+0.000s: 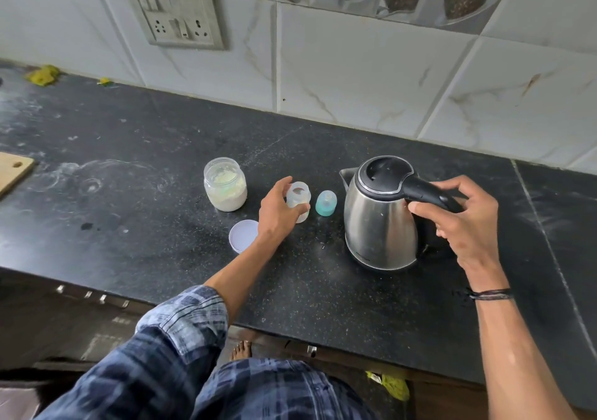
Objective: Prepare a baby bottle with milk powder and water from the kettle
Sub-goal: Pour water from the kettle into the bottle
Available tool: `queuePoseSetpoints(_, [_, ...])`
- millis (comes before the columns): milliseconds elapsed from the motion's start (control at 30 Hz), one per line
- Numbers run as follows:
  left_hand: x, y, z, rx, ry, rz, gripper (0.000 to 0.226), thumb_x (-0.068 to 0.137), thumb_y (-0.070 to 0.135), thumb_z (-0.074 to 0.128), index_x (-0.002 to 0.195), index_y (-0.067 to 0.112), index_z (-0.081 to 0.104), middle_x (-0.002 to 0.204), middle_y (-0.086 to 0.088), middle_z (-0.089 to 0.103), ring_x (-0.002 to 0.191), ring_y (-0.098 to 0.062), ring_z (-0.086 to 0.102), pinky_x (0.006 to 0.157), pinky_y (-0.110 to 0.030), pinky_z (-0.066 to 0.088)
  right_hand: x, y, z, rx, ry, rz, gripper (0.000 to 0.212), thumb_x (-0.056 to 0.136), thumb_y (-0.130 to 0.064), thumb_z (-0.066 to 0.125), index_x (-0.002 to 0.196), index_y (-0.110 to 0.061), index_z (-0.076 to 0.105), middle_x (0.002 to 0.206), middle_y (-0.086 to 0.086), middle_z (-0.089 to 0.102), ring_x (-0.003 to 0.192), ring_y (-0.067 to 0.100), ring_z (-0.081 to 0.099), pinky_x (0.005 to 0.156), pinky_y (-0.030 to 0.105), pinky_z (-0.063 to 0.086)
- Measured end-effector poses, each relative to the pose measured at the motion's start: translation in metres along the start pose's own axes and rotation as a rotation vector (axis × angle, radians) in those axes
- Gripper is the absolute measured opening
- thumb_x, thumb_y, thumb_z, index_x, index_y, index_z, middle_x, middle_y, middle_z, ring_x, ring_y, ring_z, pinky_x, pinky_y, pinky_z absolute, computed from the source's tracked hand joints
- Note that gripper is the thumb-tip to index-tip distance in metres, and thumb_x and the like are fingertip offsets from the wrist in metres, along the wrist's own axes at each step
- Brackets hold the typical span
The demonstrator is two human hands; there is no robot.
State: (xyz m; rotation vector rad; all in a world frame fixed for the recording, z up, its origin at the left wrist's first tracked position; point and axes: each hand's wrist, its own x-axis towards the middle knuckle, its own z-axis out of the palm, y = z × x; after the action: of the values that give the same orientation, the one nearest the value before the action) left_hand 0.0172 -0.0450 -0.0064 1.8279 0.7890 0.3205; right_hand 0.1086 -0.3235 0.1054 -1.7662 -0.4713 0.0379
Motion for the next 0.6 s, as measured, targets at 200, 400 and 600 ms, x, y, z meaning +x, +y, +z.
queuePoseSetpoints(200, [-0.001,0.000,-0.004,-0.008,0.010,0.062,0.072,0.080,0.028,0.086,0.145,0.024,0.055,0.137,0.005,0.065,0.125,-0.015,0.059,0.111,-0.039,0.046,0.017,-0.001,0.002,-0.005,-0.083,0.024,0.038,0.059,-0.036,0.093,0.087,-0.025,0.071,0.076,0.003,0.075,0.046,0.007,0.049,0.039,0.022,0.036])
queuePoseSetpoints(400, [-0.001,0.009,-0.007,0.054,-0.019,0.158,0.069,0.079,0.032,0.085,0.142,0.026,0.057,0.137,0.007,0.064,0.122,-0.014,0.061,0.106,-0.040,0.049,0.030,-0.004,0.004,-0.077,-0.151,0.027,0.043,0.058,-0.041,0.094,0.092,-0.025,0.072,0.085,0.004,0.078,0.049,0.005,0.054,0.041,0.024,0.040])
queuePoseSetpoints(600, [0.002,0.011,-0.007,0.132,-0.016,0.201,0.067,0.080,0.034,0.085,0.141,0.025,0.058,0.137,0.006,0.063,0.120,-0.014,0.062,0.104,-0.036,0.047,0.042,-0.008,0.009,-0.106,-0.202,0.042,0.045,0.055,-0.043,0.095,0.090,-0.025,0.071,0.074,-0.004,0.075,0.044,0.005,0.049,0.040,0.022,0.038])
